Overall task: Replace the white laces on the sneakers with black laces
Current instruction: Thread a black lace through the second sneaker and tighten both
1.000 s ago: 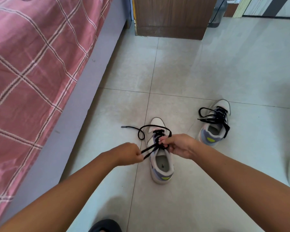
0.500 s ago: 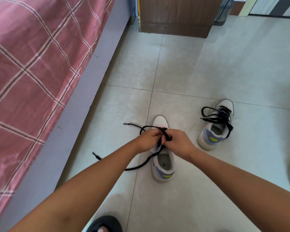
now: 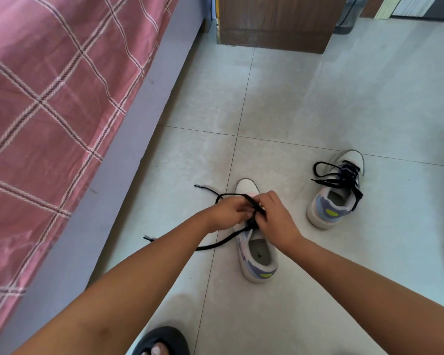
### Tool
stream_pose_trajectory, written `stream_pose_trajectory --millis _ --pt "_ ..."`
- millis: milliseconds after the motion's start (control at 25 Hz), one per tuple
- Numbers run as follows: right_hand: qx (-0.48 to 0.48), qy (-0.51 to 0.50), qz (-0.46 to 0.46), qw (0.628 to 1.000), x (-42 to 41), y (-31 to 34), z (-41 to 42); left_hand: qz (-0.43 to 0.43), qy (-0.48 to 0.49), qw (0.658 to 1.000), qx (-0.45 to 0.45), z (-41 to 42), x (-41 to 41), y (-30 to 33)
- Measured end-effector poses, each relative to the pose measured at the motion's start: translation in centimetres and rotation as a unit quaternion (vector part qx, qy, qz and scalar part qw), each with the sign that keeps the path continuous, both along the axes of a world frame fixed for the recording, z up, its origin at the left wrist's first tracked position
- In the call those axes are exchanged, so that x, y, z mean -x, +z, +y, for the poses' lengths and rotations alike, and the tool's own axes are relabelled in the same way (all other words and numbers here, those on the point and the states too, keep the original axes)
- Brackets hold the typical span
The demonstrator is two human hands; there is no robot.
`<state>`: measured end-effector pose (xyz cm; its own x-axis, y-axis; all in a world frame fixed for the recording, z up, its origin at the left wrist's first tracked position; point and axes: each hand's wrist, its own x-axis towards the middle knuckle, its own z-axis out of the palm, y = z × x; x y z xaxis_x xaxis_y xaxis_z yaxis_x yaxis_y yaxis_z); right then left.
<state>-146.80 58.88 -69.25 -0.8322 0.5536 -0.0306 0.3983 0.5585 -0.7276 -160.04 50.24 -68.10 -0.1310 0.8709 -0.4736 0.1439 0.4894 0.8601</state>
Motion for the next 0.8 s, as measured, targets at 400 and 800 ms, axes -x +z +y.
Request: stream_pose_trajectory --millis 400,800 --pt "0.309 -0.096 -0.072 0.944 -1.2 0.6 1.8 0.257 -0.086 0.962 0.025 -0.3 -0.2 0.4" --pt "0.377 -0.097 -0.091 0.917 -3.1 0.8 1.8 0.397 0.046 0.912 0.093 -0.3 2.4 -0.1"
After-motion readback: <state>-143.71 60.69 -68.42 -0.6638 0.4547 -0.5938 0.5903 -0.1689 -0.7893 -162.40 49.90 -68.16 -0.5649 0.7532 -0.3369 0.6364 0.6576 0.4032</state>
